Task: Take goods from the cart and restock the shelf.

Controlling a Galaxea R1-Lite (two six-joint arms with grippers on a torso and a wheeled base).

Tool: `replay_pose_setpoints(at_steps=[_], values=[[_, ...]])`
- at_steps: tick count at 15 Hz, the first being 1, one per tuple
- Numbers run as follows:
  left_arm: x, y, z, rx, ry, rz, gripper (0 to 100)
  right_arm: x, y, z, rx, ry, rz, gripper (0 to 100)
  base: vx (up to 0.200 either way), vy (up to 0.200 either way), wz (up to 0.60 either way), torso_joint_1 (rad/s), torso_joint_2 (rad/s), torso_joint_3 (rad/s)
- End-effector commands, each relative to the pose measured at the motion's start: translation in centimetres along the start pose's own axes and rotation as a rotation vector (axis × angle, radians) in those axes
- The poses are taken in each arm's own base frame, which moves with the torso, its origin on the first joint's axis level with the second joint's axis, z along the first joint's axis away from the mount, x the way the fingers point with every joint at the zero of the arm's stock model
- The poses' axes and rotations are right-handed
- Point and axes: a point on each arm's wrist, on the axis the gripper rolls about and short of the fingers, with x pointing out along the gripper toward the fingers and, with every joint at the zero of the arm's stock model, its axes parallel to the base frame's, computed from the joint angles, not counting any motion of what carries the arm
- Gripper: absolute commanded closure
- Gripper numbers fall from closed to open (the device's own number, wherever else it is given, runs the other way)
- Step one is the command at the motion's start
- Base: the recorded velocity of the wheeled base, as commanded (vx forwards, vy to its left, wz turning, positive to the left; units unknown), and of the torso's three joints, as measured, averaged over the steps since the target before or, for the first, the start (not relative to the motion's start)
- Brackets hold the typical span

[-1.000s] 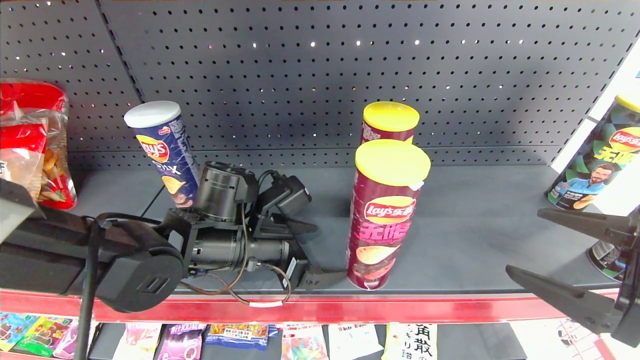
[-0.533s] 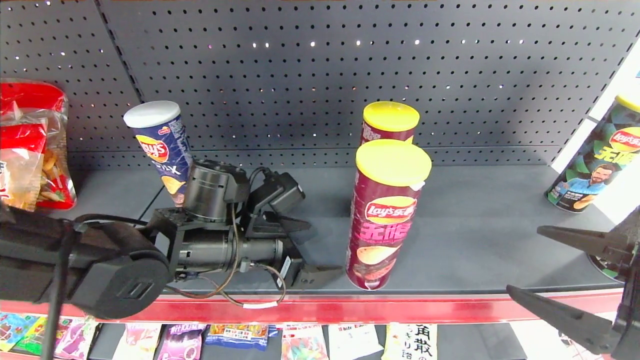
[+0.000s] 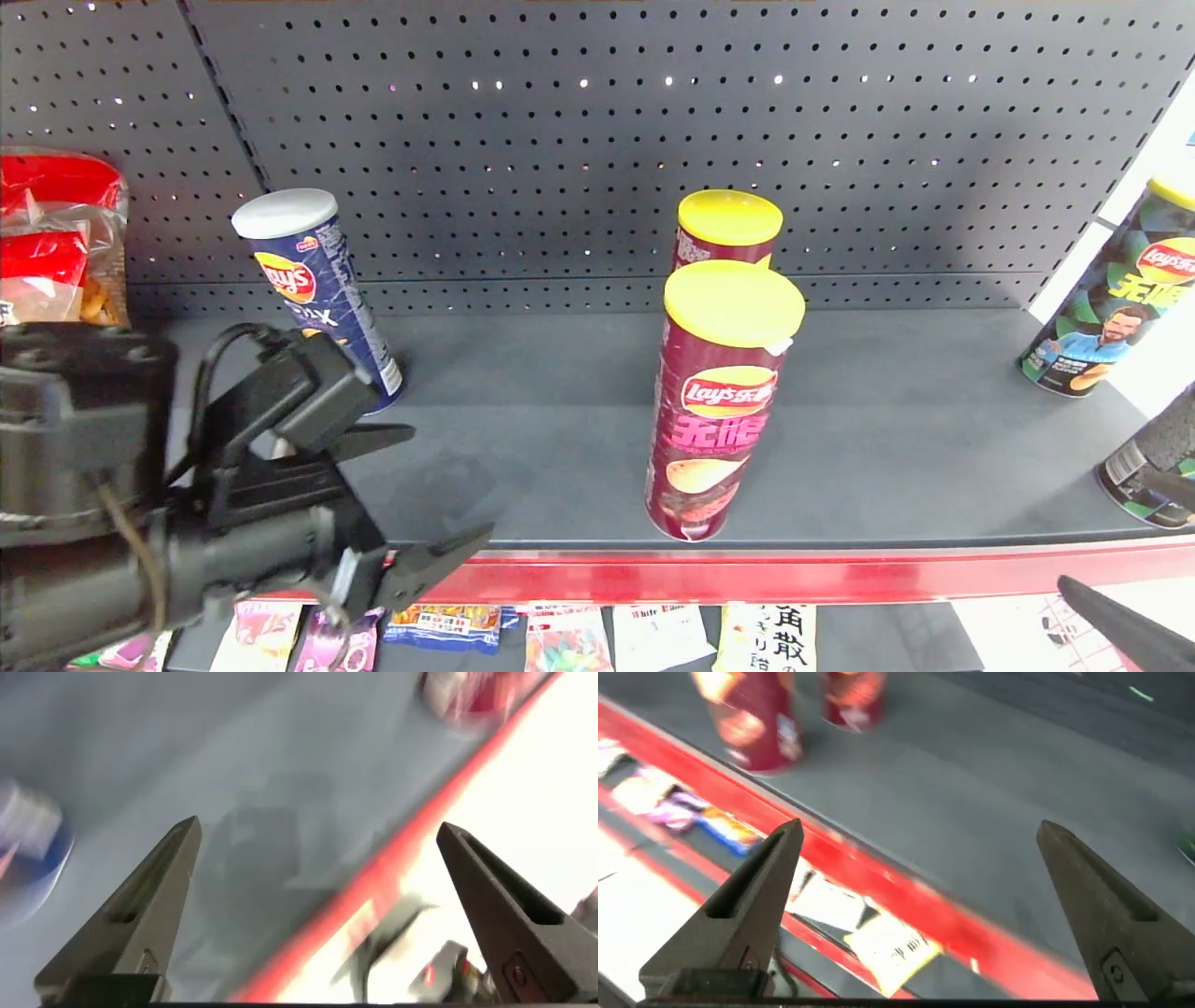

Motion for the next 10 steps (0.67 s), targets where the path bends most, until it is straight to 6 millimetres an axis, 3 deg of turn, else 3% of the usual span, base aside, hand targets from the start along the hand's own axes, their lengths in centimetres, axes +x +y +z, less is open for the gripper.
replay_pose_setpoints(at_steps=[1,2,4,7,10], values=[[-7.5,-0.8,-2.0,0.004,-0.032,0.115,0,-2.7,0.1,-0.7,0.016,-0.049,-0.105,0,0.0,0.0,0.0,0.0,0.0,0.0],[-10.4,-0.9,-3.0,0.005,-0.021,0.278,0,-3.9,0.5,-1.3,0.061,-0.057,-0.127,0,0.0,0.0,0.0,0.0,0.0,0.0],[-12.8,-1.0,-4.0,-0.024,-0.079,0.404,0,-4.9,0.7,-1.7,0.077,-0.061,-0.168,0,0.0,0.0,0.0,0.0,0.0,0.0],[-14.4,-0.4,-4.6,-0.109,-0.109,0.585,0,-5.0,0.4,-1.3,0.084,-0.043,-0.281,0,0.0,0.0,0.0,0.0,0.0,0.0],[-15.5,-0.9,-5.3,-0.128,-0.15,0.624,0,-5.3,0.3,-1.2,0.085,-0.052,-0.326,0,0.0,0.0,0.0,0.0,0.0,0.0]])
